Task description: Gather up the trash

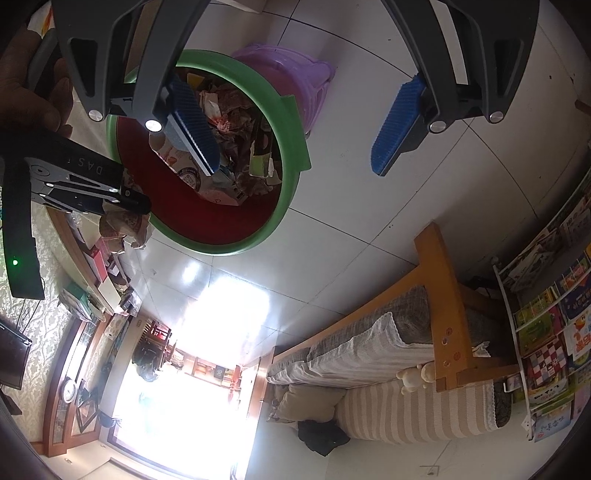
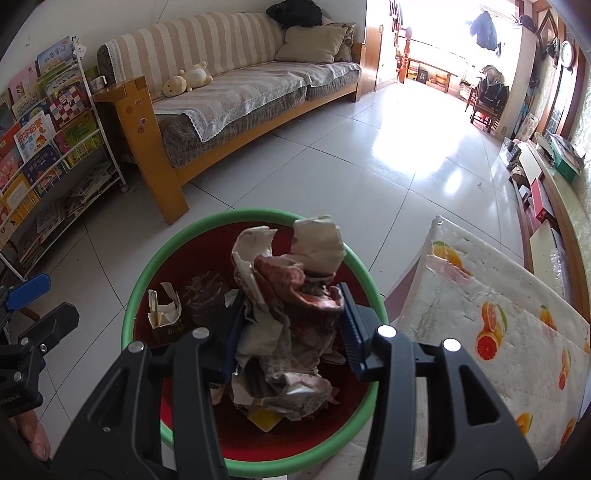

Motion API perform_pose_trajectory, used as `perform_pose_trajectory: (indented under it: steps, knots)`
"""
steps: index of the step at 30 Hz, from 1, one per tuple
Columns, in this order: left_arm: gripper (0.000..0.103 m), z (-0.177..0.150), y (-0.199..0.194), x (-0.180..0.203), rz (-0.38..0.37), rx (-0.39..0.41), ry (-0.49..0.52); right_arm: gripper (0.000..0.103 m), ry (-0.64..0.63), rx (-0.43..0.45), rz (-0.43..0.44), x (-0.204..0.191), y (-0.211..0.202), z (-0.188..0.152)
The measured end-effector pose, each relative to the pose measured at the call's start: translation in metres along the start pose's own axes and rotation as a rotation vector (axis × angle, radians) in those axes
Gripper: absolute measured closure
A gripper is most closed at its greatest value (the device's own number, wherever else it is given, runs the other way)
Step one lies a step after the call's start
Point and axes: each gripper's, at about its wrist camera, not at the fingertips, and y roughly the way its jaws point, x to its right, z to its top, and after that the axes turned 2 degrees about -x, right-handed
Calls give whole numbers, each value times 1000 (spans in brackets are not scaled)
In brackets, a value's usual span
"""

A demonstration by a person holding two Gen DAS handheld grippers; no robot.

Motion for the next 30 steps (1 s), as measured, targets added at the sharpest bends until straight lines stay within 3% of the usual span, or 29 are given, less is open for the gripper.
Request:
perform_pose_trajectory:
  steps: [9, 13, 18, 30]
  knots:
    - [23, -4, 2, -6, 6, -7, -9, 48, -16, -23, -7, -13, 11, -1]
    - [23, -6, 1, -8, 6, -7, -19, 28, -29, -28, -15, -17, 14, -1]
    - [22, -7, 1, -9, 7, -8, -20, 22, -41, -28, -20, -21, 14, 1]
    - [8, -8, -6, -3, 28, -1, -18, 8, -28, -29, -17, -18, 6, -5]
